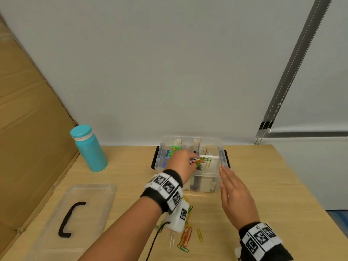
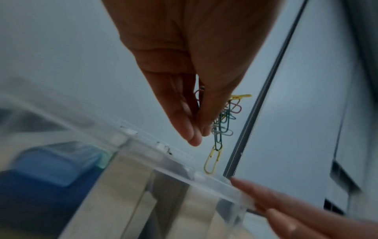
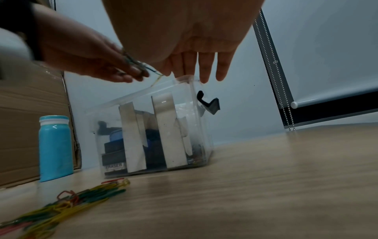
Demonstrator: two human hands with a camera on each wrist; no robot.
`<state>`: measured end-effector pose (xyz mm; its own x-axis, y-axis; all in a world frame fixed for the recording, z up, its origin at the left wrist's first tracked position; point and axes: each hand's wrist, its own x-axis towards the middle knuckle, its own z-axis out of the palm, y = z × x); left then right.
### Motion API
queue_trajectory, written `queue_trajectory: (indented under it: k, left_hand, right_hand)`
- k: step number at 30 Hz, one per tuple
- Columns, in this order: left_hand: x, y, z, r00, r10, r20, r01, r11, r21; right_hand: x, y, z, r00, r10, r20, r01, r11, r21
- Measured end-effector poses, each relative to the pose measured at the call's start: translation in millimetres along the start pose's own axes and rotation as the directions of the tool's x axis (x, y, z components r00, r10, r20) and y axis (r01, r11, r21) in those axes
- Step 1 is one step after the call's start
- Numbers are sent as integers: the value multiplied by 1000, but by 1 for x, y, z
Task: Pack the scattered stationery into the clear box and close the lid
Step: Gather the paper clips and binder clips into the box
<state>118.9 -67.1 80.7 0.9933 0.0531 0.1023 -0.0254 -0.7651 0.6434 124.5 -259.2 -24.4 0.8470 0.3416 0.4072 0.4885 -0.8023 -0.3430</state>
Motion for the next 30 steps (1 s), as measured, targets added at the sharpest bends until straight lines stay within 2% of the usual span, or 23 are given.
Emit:
queue_trajectory:
  k: [3,5,7,9,11,14,17,21,23,25,26,28,30]
  left_hand:
    - [36,18,16,992,66,106,-97,942,323]
    - [50,23,28,974,29,223,-139,857,496]
    - [59,23,36,953,-16,303,-166,807,567]
    - [65,19,38,943,-21,332,-169,829,533]
    - [63,15,30,953,0,303,-131,903,410]
    - [39,8,9,986,65,156,-98,972,215]
    - [-3,-11,-13,997,74,33,-78,989,125]
    - [-61,-68,-21,999,-42,-13,44,988,149]
    - [-87,-101,-18,985,-162,58,145,963,225]
    - [-112,-130,-13,934,-305,184,244,924,294]
    - [-123,-141,-11,902,-358,240,275,908,317]
    - [-140,-155,-4,865,-404,296,314,898,309]
    - [-146,-159,3,868,-410,281,341,902,263]
  right_hand:
    - [-1,-2,1,1000,11,-20,-11,1000,9]
    - [-2,-3,1,999,22,-23,-22,1000,15]
    - [-2,-2,1,999,26,-19,-26,999,20]
    - [-1,-1,2,1000,22,-19,-22,1000,23]
    - [-1,0,3,1000,21,-19,-20,999,25]
    - [-1,1,3,1000,19,-17,-18,999,36]
    - [-1,1,2,1000,21,-6,-21,999,38]
    - [-2,-4,-1,999,45,24,-46,999,28]
    - [-8,-14,-3,999,37,16,-37,999,7]
    - [-20,-28,-1,1000,-2,14,2,1000,23]
    - [-28,-34,1,999,-23,42,21,999,41]
    - [-41,-43,5,975,-41,218,22,996,87]
    - [-51,-45,11,896,5,444,-67,990,125]
